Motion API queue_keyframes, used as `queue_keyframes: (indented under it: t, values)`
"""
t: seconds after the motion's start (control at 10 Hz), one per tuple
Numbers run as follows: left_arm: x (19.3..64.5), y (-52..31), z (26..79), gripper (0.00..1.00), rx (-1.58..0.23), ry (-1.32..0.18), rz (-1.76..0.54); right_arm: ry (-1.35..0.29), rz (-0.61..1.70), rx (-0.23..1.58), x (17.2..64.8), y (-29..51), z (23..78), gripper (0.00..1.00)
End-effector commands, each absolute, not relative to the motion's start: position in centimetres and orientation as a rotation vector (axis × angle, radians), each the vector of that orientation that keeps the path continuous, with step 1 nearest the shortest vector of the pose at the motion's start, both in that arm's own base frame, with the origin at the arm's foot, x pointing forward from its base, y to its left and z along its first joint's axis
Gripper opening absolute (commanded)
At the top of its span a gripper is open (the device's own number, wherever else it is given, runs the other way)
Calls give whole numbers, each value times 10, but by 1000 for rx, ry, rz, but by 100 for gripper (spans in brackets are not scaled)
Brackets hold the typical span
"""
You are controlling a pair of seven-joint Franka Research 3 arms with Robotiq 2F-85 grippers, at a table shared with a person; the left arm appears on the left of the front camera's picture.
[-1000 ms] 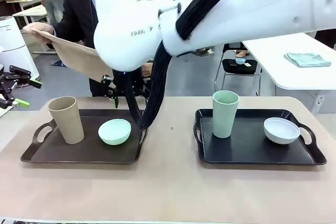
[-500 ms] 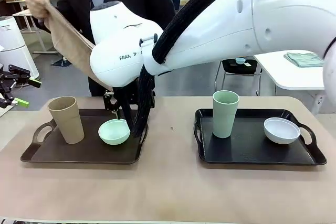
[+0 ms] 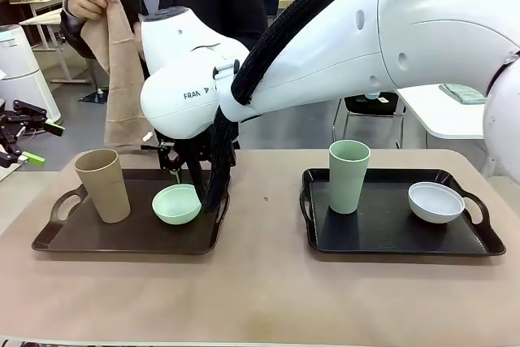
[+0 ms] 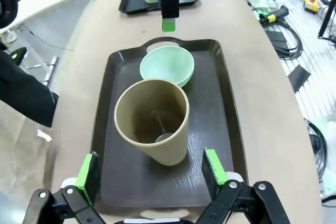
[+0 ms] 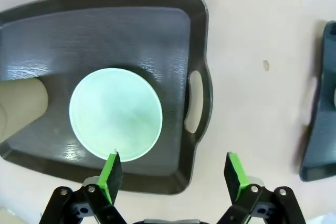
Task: Set up a tray with a mat and arrange the tableware.
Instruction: Pick up the Picnic Bowl and Reusable plastic cup from the Handle tray in front of the human's position and hold them in the air.
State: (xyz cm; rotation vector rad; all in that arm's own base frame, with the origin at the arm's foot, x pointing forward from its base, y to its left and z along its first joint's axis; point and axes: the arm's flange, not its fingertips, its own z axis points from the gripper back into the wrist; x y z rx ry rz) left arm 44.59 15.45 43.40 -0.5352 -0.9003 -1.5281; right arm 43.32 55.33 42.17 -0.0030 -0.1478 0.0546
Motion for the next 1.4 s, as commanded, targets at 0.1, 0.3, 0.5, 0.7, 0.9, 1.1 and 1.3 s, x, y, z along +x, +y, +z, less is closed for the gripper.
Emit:
queue_keyframes:
  t: [0.1, 0.3, 0.5, 0.7, 0.9, 1.1, 1.3]
  values:
    - [464, 142, 411, 100, -615, -842, -1483, -134, 99, 54, 425, 555, 418, 100]
    - [469, 134, 393, 100, -636, -801, -1448, -127, 149, 96, 425, 552, 408, 100]
    - [473, 130, 373, 100, -682, -771, -1424, -95, 189, 115, 428, 556, 394, 100]
    - [475, 134, 357, 100, -695, -770, -1398, -92, 210, 119, 432, 560, 376, 100]
    - [483, 134, 349, 100, -718, -779, -1397, -104, 198, 104, 442, 567, 360, 100]
    - [488, 128, 337, 100, -754, -815, -1406, -111, 175, 72, 448, 570, 347, 100]
    - [495, 121, 329, 100, -788, -825, -1409, -117, 169, 78, 452, 571, 343, 100]
